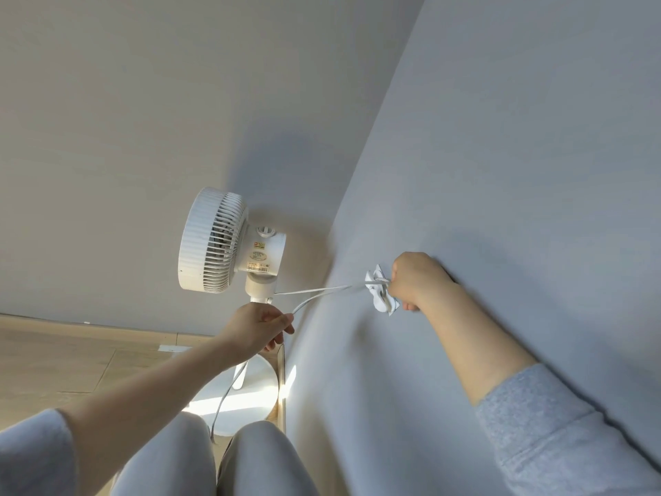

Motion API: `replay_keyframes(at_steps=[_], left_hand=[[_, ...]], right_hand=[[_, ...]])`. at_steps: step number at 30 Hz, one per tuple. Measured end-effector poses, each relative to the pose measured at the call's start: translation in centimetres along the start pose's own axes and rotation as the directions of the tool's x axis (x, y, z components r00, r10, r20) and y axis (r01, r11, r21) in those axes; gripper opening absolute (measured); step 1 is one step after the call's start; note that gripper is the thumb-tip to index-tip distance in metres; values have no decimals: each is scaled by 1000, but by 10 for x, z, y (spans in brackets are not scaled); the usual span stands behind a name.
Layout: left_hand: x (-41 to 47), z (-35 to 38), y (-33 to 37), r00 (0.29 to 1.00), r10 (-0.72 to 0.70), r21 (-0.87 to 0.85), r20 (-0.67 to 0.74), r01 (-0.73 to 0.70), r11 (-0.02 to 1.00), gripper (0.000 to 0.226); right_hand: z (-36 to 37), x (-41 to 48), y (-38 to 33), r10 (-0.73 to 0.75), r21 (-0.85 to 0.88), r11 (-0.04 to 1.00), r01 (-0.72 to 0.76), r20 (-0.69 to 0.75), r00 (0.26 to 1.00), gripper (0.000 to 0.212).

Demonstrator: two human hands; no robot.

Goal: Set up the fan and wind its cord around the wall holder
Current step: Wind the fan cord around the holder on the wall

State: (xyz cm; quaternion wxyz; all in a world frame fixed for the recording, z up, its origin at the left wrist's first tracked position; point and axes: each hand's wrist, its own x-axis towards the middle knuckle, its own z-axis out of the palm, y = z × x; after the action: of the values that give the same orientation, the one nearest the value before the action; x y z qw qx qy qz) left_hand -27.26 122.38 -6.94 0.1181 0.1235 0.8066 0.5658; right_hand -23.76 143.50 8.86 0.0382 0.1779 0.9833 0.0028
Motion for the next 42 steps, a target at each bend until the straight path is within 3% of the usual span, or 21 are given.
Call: replay_keyframes(at_steps=[4, 7, 11, 14, 24, 30, 32, 36, 39, 42], left_hand=[[-6, 2, -3, 1000, -26, -15, 2, 26, 1000, 28], [-10, 5, -4, 999, -42, -6, 11, 42, 999, 26], [-11, 7, -7, 998, -61, 25, 28, 60, 998, 24], [-11, 7, -10, 997, -71, 41, 32, 70, 997, 23], [-10, 3, -22, 993, -111, 64, 36, 108, 992, 22], [-5, -1, -32, 979, -186, -12, 79, 188, 982, 23], [-1, -1, -34, 976, -207, -19, 68, 208, 978, 17], [10, 1, -40, 971, -238, -5, 0, 238, 971, 11], [20, 0, -45, 967, -247, 0, -61, 248, 969, 9], [27, 1, -47, 962, -246, -12, -116, 246, 969, 11]], right_hand=[[24, -13, 8, -31, -23, 999, 29, -65, 997, 5], [45, -18, 14, 21, -16, 1000, -23, -78, 997, 20], [72, -33, 15, 16, 10, 1000, -15, -76, 997, 19], [86, -35, 14, 18, 25, 1000, -16, -84, 996, 37], [131, -9, 9, 0, 135, 991, 19, -134, 991, 41], [144, 9, 3, -6, 176, 984, 34, -159, 987, 40], [147, 15, 1, 4, 184, 983, 28, -171, 985, 36], [147, 26, -4, 9, 194, 981, 26, -176, 984, 4], [147, 35, -5, 23, 216, 976, 16, -177, 984, 24], [146, 39, -11, 0, 152, 988, 24, -153, 988, 5]])
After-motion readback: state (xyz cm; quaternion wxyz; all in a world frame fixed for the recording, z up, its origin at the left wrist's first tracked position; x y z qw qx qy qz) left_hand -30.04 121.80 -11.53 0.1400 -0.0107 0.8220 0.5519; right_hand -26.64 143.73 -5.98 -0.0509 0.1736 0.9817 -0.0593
